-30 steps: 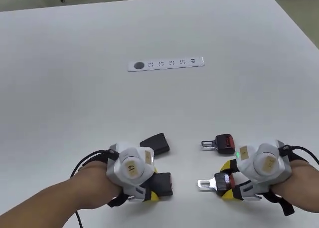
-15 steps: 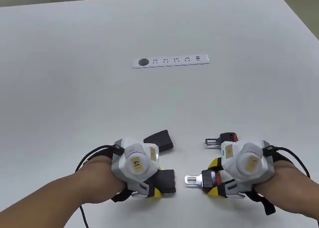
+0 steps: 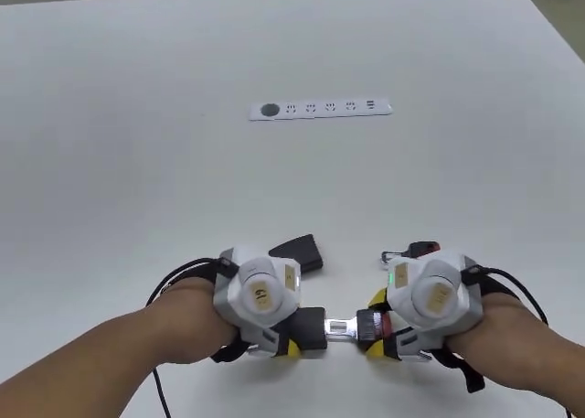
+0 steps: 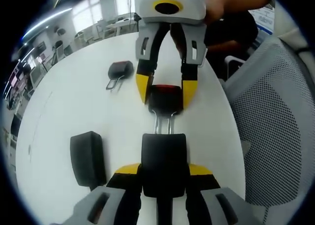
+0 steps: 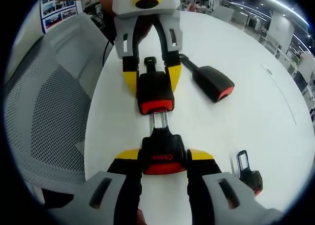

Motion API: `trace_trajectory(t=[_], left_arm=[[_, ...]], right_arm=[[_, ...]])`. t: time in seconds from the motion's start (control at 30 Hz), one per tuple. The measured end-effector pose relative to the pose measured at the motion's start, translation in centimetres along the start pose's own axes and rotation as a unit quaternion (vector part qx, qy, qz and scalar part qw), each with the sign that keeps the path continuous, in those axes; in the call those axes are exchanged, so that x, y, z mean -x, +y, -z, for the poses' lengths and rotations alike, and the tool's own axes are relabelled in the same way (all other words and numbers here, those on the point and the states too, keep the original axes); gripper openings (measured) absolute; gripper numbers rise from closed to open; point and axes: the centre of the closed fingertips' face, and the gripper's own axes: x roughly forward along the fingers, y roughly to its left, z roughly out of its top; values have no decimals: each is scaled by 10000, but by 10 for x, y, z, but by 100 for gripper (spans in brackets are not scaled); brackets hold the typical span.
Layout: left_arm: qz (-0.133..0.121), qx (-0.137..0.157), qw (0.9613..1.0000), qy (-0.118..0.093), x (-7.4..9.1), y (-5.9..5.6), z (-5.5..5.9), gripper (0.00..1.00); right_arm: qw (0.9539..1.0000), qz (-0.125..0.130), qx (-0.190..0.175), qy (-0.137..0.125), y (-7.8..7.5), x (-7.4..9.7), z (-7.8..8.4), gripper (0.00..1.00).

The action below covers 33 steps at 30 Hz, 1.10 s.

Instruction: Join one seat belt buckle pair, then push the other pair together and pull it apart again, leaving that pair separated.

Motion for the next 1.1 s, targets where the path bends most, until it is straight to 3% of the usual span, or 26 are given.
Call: trace_trajectory(t=[0.33,1.1], left_arm=[[2,0,10000,1,0,0,0,35],[36,-66,10000,-59,1,1,-1,35]], right_arm=[[10000,12,34,80,-1,1,2,35],[9996,-81,111,-257,-2,-8,-10,34]])
